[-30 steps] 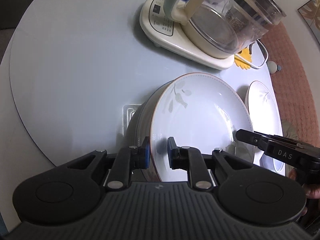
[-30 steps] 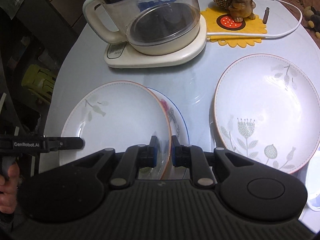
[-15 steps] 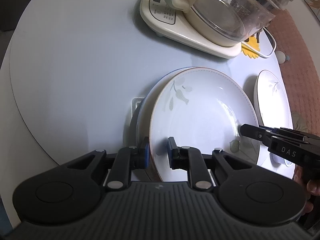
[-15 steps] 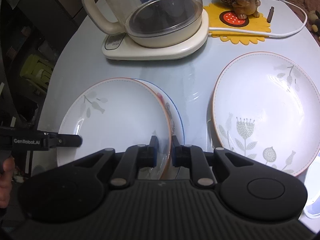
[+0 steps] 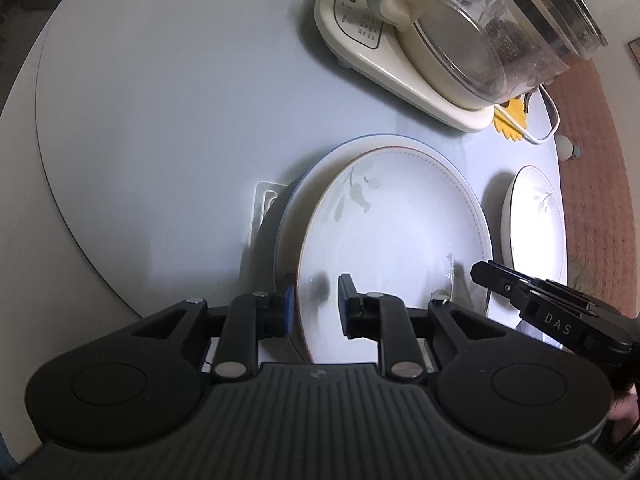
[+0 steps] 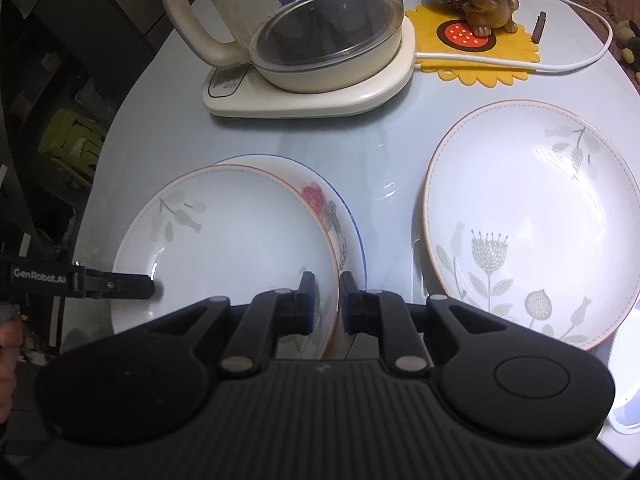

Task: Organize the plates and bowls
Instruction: 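Lower the plate onto the rose plate and open both grippers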

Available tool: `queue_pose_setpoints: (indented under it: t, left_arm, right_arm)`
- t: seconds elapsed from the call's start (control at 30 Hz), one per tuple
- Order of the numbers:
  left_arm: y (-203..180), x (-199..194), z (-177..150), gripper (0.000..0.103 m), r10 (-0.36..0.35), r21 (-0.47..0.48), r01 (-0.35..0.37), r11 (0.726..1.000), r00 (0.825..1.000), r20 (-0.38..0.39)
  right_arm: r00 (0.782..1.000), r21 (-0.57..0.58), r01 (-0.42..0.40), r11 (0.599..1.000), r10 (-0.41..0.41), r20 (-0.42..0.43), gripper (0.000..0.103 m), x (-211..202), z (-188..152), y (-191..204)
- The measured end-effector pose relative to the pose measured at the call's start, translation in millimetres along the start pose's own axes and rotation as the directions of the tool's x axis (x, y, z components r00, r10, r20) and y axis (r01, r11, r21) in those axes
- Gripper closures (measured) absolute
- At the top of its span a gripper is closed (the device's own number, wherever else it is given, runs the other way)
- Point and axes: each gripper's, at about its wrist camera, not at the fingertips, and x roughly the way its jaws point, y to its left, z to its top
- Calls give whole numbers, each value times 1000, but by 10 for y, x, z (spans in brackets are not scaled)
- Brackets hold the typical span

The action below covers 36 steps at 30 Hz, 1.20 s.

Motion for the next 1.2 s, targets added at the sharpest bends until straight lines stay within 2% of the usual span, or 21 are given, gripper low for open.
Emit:
queue_pose_setpoints:
  t: [0.1,0.4,0.73,0.9,1.1,1.2]
  left_arm:
    - [25,-31,-61,79,-8,-26,8,1000,1000,-2]
    - [-3,-242,-259,78,22,-25,-22,999,999,26]
    - [-185,-720,-544,78,35,1,-35,999,992,121]
    - [-296,-986,-707,78,54,11,-57,998,981,187]
    - [-456,-1323,-842,77,68,36,-82,996,959,276]
    - [-524,-1474,-934,70,70,50,-91,995,946,317]
  right_arm:
    - [1000,-7,6,1000,-6,8,87,-18,-14,0]
    - [999,7,2,1000,-3,46,87,-189,-56,-45]
    - [990,-16,-35,999,36,139,87,-709,-89,93]
    - [983,-32,-55,998,60,176,87,-981,-129,197]
    - [969,-83,-61,995,79,233,87,-1241,-228,322]
    - [963,-94,-59,994,82,258,85,-1363,-262,355]
